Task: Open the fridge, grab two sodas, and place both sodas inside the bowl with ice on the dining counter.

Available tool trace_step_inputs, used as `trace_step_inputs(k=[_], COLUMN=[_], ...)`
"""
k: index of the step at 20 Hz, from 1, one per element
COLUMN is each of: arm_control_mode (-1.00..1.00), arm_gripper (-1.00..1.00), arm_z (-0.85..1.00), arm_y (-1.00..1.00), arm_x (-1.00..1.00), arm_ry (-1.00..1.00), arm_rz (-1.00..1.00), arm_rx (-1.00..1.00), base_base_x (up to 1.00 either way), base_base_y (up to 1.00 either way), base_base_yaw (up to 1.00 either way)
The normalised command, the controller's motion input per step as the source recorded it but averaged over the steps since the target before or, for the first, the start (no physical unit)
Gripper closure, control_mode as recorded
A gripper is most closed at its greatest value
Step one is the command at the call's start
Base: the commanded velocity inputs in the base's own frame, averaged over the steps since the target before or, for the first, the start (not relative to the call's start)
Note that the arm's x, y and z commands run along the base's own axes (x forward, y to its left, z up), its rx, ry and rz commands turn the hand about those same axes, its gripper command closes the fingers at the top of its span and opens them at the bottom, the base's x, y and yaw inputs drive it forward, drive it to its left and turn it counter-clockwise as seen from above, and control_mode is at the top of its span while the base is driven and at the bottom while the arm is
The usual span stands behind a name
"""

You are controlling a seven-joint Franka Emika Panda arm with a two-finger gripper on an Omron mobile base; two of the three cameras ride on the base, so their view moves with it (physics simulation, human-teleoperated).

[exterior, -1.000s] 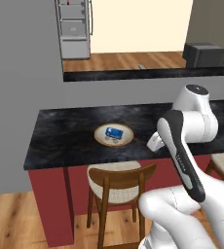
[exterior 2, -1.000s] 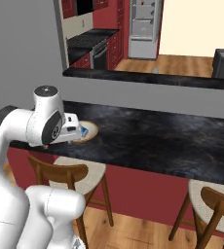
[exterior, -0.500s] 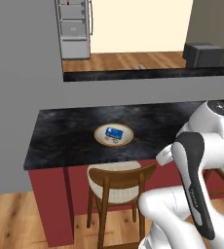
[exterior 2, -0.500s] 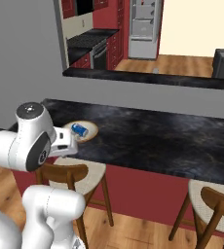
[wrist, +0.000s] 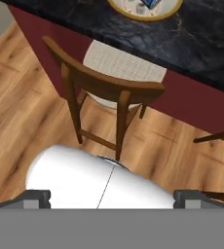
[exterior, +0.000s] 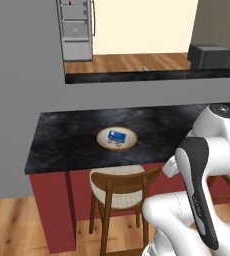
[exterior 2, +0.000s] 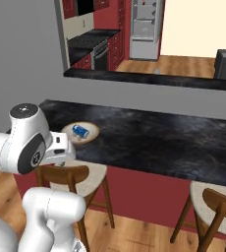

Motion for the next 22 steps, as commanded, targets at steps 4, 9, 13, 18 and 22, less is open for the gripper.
trace_step_inputs(k=[4,9,13,18,22], arm_control_mode=[1.00,1.00,1.00,1.00,1.00], arm_gripper=[-1.00,-1.00,-1.00,-1.00,-1.00], arm_z=[0.00,0.00,0.00,0.00,0.00], arm_y=[0.00,0.00,0.00,0.00,0.00], arm_x=[0.00,0.00,0.00,0.00,0.00], arm_ry=[0.00,0.00,0.00,0.00,0.00], arm_rz=[0.00,0.00,0.00,0.00,0.00], arm_rx=[0.00,0.00,0.00,0.00,0.00], base_base_x=[-0.65,-0.43,-0.07,0.00,0.03], base_base_y=[-0.35,-0.72,-0.88,-1.00,-1.00], base_base_yaw=[-0.16,-0.33,-0.30,-0.21,-0.16])
